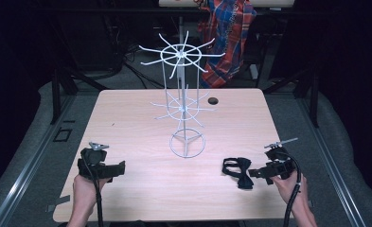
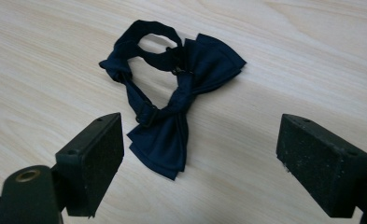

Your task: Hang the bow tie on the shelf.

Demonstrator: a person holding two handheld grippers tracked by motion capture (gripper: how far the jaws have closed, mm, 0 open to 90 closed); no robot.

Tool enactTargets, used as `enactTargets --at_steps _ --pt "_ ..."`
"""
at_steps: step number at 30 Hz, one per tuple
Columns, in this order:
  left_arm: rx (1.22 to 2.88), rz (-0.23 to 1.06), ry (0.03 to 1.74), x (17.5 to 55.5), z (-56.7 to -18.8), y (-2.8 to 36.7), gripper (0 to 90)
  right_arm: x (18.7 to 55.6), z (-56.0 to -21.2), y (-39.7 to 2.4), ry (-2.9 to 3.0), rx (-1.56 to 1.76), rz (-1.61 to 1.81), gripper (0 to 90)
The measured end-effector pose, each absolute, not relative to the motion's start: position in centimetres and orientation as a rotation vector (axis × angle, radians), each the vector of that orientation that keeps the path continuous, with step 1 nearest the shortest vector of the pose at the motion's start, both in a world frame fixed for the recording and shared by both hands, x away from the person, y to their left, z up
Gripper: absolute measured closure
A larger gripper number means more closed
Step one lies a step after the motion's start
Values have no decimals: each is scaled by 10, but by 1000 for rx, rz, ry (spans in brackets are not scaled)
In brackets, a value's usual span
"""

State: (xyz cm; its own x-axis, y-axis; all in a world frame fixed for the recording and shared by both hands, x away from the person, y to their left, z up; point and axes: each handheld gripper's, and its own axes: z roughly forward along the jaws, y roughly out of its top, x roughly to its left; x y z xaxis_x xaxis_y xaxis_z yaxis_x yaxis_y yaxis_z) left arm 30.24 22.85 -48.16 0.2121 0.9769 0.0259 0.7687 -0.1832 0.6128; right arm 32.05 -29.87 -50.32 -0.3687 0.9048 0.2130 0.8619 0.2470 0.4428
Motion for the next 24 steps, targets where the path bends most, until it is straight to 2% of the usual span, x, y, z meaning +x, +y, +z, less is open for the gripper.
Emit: enactTargets --at_steps 9,24 --pt "2034 542 1607 305 -485 231 5 324 -507 -289 2435 1702 760 147" --pt "2052 507 1584 305 -487 233 1 333 -519 -268 2454 1675 699 136"
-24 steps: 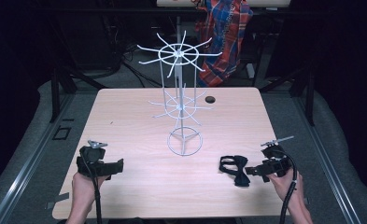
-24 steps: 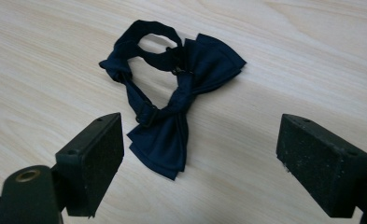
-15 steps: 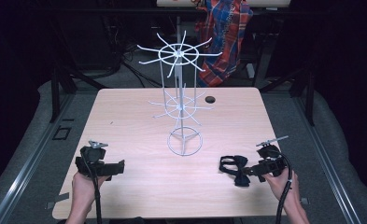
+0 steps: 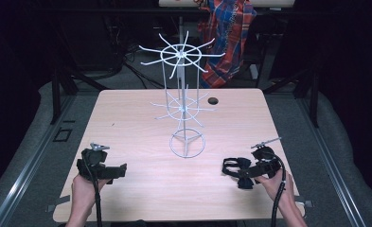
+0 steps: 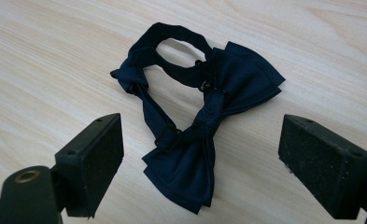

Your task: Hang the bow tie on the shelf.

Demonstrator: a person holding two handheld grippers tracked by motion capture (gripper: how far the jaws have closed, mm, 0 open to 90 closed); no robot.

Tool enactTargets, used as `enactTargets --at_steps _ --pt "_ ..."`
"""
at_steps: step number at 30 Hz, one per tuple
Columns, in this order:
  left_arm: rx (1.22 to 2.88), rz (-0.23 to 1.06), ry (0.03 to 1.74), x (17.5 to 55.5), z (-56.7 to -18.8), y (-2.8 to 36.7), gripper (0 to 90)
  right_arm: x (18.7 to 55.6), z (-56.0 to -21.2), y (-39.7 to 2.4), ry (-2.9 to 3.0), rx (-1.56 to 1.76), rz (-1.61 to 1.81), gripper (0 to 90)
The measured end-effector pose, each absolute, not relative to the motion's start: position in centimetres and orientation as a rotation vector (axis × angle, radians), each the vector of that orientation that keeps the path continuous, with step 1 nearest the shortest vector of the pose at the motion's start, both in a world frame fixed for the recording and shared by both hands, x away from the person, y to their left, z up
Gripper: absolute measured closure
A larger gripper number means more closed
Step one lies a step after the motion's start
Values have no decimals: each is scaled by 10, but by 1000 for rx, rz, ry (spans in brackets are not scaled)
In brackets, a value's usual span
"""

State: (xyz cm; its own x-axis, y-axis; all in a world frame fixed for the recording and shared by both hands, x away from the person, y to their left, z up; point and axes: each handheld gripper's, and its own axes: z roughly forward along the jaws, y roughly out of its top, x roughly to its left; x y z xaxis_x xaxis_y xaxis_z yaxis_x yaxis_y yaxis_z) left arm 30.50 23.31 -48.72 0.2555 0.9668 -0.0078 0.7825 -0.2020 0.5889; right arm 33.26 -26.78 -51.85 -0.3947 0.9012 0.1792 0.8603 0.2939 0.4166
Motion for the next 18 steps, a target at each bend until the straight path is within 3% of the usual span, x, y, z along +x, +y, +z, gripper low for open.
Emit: enactTargets --at_steps 13,15,18 --pt "2072 480 1576 308 -488 229 1 347 -538 -245 2495 1656 543 147" --pt "2072 477 1575 308 -488 230 1 348 -540 -244 2500 1659 514 163" --pt "2084 461 1559 311 -489 227 1 347 -545 -242 2452 1699 474 269"
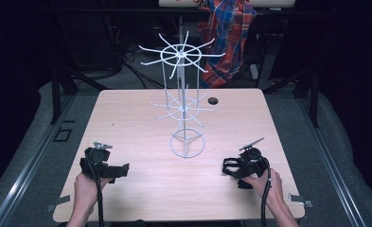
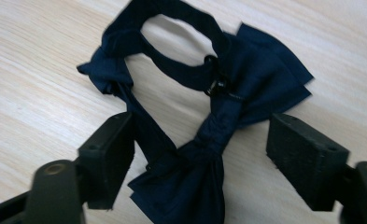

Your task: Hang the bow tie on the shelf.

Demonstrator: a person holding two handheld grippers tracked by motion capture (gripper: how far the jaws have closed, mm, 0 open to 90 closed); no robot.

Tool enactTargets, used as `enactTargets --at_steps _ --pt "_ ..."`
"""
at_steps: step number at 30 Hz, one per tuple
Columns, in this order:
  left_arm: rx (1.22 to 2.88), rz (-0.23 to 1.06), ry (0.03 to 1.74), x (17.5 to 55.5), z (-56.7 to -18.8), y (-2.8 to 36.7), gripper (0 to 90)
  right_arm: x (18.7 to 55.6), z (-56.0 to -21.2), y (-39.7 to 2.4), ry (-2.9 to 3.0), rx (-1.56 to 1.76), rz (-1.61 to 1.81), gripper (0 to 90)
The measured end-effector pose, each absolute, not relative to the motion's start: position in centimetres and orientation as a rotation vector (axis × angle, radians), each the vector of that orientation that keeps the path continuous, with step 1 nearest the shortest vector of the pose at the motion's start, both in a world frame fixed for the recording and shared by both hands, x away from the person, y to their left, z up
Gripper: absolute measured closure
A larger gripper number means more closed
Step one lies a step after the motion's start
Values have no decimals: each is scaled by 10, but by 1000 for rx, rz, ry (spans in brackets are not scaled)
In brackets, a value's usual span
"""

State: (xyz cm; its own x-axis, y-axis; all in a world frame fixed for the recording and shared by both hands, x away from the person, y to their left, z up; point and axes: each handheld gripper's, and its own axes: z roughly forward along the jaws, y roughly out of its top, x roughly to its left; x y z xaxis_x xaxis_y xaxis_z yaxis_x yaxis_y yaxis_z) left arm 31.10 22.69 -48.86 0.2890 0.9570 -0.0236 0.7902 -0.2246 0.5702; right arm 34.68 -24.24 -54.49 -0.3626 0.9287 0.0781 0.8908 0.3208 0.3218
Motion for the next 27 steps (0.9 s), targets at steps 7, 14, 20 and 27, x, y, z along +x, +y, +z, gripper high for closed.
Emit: enactTargets --at_steps 7,14,20,27 --pt "2095 456 1537 313 -489 222 2 345 -545 -248 2456 1702 413 482" --pt "2092 456 1541 312 -488 223 2 344 -547 -244 2471 1634 393 666" --pt "2092 464 1542 312 -489 225 3 343 -545 -244 2486 1605 393 724" --pt "2110 480 1527 309 -488 226 18 345 -538 -247 2486 1637 507 731"
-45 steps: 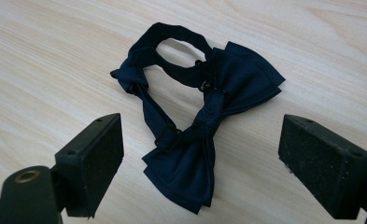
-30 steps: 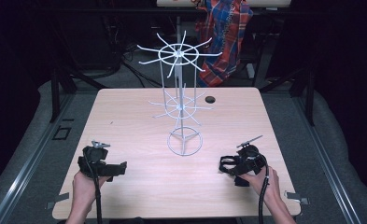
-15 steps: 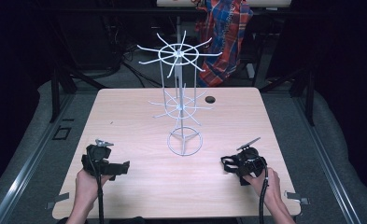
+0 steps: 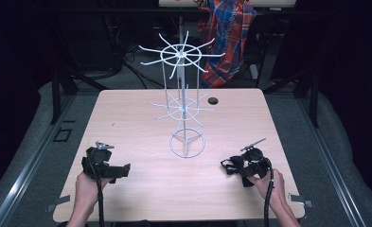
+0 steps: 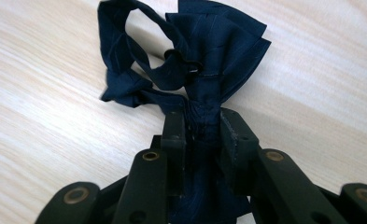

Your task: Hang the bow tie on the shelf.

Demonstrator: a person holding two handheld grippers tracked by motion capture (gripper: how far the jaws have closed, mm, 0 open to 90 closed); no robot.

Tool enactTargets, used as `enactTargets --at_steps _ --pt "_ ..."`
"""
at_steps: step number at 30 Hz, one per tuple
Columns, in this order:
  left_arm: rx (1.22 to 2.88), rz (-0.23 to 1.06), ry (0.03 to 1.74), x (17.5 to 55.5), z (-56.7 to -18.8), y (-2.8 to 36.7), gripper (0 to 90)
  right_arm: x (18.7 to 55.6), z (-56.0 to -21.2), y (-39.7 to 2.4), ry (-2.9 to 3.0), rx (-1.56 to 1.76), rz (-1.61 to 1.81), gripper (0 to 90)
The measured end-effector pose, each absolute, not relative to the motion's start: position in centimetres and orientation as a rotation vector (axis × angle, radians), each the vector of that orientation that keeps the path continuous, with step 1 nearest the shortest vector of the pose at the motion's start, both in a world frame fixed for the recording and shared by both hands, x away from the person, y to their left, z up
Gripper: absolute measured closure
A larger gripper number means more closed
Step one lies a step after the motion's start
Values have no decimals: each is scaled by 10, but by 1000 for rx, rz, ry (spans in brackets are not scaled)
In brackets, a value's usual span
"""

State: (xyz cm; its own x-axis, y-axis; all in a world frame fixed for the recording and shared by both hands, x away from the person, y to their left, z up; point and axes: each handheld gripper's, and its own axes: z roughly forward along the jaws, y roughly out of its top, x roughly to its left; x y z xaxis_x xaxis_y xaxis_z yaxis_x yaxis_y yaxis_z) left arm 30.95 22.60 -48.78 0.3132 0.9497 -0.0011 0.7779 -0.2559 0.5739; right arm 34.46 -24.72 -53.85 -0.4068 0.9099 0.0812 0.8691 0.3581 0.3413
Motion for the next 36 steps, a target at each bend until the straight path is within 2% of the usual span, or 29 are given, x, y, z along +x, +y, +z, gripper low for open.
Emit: enactTargets --at_steps 11,36 --pt "2091 497 1533 303 -488 232 22 350 -519 -252 2442 1633 754 731" --pt "2098 507 1531 302 -487 231 35 357 -497 -261 2413 1610 977 732"
